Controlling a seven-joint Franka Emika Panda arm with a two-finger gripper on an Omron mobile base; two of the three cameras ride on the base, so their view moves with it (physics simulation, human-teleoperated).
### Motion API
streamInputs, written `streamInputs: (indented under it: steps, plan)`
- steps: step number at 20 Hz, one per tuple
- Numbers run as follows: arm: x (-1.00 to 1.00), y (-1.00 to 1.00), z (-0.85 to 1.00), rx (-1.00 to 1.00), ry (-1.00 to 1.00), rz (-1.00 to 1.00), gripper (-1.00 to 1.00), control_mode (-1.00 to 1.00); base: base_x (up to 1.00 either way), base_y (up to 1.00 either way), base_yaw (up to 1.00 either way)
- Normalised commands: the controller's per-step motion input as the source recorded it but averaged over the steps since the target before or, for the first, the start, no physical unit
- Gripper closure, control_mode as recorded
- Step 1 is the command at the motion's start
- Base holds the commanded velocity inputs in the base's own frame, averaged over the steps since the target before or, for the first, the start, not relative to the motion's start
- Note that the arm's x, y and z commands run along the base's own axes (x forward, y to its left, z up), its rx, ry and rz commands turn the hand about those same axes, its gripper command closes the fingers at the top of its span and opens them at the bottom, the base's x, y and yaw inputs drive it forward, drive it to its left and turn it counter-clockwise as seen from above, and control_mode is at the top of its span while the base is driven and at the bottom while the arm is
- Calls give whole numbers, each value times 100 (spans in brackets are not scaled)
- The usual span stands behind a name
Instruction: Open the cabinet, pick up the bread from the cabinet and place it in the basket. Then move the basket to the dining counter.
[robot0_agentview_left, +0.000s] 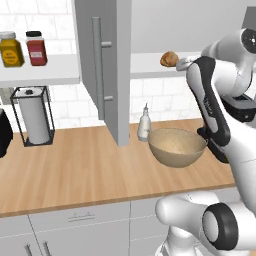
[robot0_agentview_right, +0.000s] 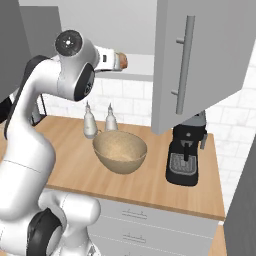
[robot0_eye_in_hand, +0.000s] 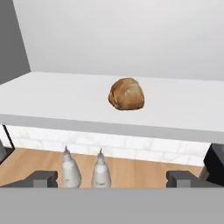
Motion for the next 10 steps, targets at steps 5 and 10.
streamInputs:
  steps: [5,10]
  plan:
    - [52,-37,1,0,0,0,-100,-100,0,0,0]
    - [45,0,0,0,0,0,-100,-100,0,0,0]
